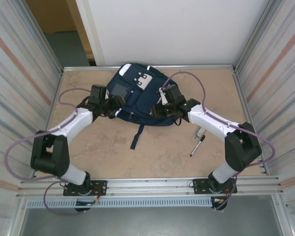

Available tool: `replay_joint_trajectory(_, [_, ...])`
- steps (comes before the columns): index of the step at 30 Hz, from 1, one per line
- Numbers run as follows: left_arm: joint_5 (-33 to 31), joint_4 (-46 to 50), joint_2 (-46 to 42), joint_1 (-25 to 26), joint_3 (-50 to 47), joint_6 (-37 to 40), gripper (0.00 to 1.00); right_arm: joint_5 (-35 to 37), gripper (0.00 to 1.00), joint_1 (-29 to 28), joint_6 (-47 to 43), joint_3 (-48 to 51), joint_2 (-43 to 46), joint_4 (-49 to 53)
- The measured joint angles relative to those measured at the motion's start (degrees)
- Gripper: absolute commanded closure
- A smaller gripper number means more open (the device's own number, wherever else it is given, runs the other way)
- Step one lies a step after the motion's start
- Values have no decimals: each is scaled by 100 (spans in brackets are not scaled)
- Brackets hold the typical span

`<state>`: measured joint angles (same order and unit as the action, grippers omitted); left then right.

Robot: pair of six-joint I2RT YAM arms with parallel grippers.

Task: Pack books, pencil case, and school supplies into a backpack

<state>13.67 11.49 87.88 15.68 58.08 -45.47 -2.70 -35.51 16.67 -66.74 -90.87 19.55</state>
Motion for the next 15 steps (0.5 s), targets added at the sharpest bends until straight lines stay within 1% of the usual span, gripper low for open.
replay_joint_trajectory(3, [162, -157, 636, -37, 221, -42, 36, 114, 41, -68, -39, 28, 0, 44])
replay_joint_trajectory(6, [262, -229, 1187, -37, 356, -240, 33, 175, 41, -120, -44, 28, 0, 44])
replay_joint_trajectory(8, [260, -282, 1349, -37, 356, -404, 33, 184, 41, -157, -42, 39, 0, 37])
replay_joint_trajectory(10, [238, -337, 1394, -37, 376, -511, 36, 162, 41, -199, -20, 59, -11, -2])
replay_joint_trajectory(12, [208, -350, 1473, -37, 518, -588, 44, 116, 41, -247, 52, 61, -83, -50])
replay_joint_trajectory(13, [192, -372, 1523, -35, 595, -590, 51, 94, 41, -278, 85, 61, -127, -72])
replay_joint_trajectory(15, [144, -409, 1615, -35, 721, -605, 72, 55, 41, -361, 136, 61, -249, -103])
